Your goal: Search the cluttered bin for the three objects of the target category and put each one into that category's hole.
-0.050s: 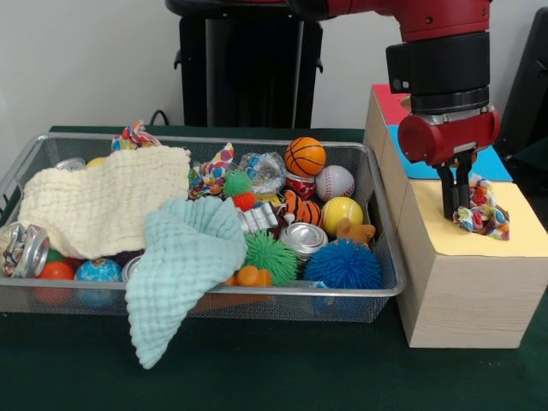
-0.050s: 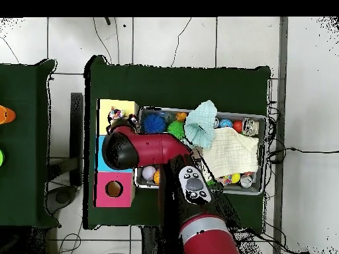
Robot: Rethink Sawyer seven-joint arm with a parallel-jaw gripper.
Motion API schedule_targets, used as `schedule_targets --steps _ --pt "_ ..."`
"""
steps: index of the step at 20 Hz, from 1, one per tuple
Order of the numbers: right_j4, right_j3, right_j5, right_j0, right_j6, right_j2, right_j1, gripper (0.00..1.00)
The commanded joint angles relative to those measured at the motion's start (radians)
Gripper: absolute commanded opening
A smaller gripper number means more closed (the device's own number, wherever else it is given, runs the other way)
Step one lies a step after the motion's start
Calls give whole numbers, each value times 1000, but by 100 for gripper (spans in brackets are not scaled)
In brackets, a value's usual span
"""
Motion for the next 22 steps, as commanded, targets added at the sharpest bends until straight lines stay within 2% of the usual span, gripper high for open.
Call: schedule_targets --steps 1,6,11,13,22 --pt "10 -25 -74 31 223 -58 109 0" --pt "36 -23 -46 69 232 -85 112 0" --pt "79 -39 25 161 247 -179 110 0" --pt "96 -42 35 179 250 -191 108 0" --pt "138 -40 9 195 241 -192 112 0"
